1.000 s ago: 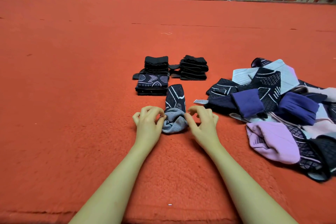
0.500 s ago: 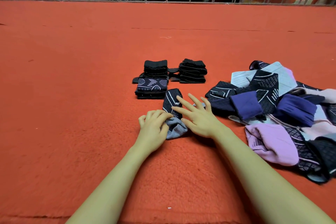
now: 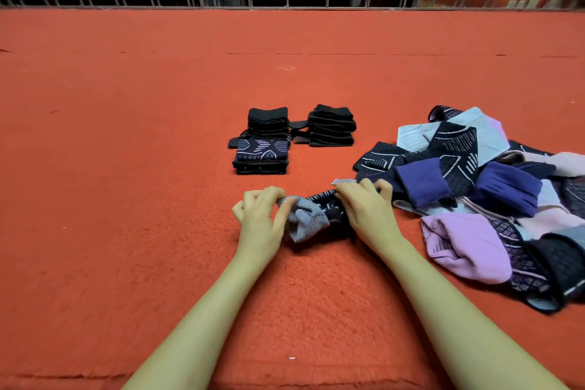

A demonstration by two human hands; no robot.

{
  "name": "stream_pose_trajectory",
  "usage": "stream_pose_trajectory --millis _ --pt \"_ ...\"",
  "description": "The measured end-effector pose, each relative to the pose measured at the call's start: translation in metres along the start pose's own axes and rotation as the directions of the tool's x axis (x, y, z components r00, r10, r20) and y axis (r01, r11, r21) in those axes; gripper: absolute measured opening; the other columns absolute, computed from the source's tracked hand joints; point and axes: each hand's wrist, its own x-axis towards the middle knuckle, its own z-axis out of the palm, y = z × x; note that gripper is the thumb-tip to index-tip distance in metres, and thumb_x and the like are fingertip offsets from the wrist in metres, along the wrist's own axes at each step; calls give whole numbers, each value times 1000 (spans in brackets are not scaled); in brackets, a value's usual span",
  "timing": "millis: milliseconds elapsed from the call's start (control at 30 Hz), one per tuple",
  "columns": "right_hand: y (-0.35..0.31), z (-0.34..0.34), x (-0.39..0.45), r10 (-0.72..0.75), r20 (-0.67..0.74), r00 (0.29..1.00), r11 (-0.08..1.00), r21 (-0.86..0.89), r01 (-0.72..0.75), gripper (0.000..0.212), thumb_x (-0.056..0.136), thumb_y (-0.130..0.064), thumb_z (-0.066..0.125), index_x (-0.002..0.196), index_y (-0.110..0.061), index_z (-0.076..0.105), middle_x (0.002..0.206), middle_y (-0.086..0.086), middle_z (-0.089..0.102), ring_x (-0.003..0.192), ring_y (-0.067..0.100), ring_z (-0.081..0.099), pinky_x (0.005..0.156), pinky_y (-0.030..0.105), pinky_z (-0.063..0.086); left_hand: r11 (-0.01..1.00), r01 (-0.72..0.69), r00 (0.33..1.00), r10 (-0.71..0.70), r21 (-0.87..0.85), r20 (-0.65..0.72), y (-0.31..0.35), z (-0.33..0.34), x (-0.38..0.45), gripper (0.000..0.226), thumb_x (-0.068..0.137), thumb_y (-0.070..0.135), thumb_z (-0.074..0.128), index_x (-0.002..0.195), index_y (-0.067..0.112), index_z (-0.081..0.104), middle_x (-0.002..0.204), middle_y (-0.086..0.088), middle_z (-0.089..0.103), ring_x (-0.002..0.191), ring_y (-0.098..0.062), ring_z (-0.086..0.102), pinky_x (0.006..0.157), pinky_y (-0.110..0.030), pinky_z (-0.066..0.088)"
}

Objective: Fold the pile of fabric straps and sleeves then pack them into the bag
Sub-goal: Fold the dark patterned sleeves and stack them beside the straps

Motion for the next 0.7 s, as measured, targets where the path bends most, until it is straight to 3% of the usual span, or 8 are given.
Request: stream_pose_trajectory --millis 67,200,367,467,500,567,633,700 --pt "3 -5 -1 54 56 997 999 -5 -54 29 94 -30 37 90 -21 65 91 -7 69 74 16 50 70 33 18 999 22 1000 -23 -25 -10 1 1 0 23 85 54 42 83 34 52 82 18 52 92 -2 38 88 -12 14" --pt "10 -16 10 144 157 977 988 -75 -134 27 100 -34 36 93 -23 60 77 -7 63 78 22 53 71 34 14 993 100 992 -104 -57 -72 -4 -1 2 26 84 55 39 85 32 52 87 9 57 91 -3 37 78 -23 17" --pt "3 -6 15 266 304 915 961 -163 -225 22 99 -38 45 109 -29 62 103 -4 59 101 24 47 77 37 17 972 224 974 -226 70 16 -15 4 3 12 93 32 58 83 27 53 86 10 57 97 -15 48 75 -25 14" --pt "-11 3 5 216 101 971 976 11 -219 21 89 -26 54 107 -23 67 107 0 61 100 21 46 79 34 20 960 225 970 -237 165 56 -14 7 5 7 93 20 56 99 23 57 102 9 61 102 -18 51 75 -25 14" --pt "-14 2 2 185 35 982 979 81 -188 24 88 -26 51 106 -23 67 108 -1 62 101 18 45 80 33 20 971 175 980 -188 161 67 -10 7 6 20 90 14 54 108 23 58 110 8 60 106 -18 50 76 -25 15" --pt "-19 0 -4 95 43 994 979 176 -102 29 90 -31 43 107 -22 65 109 -6 63 105 13 46 83 31 19 988 -47 990 26 148 138 -2 7 4 41 79 12 46 117 22 59 121 7 59 110 -15 47 79 -26 18" --pt "-20 2 -13 19 131 991 977 210 -47 32 92 -36 39 108 -24 63 109 -10 63 109 9 49 85 30 17 934 -288 938 231 212 257 3 8 -3 45 74 23 42 115 22 61 121 6 60 110 -14 46 82 -30 21" --pt "-18 5 -20 16 186 982 974 221 -58 35 91 -39 36 108 -24 63 110 -12 63 110 8 52 88 29 16 871 -385 903 288 304 319 -1 13 -9 41 80 35 43 114 22 64 115 7 63 108 -16 47 83 -34 23"
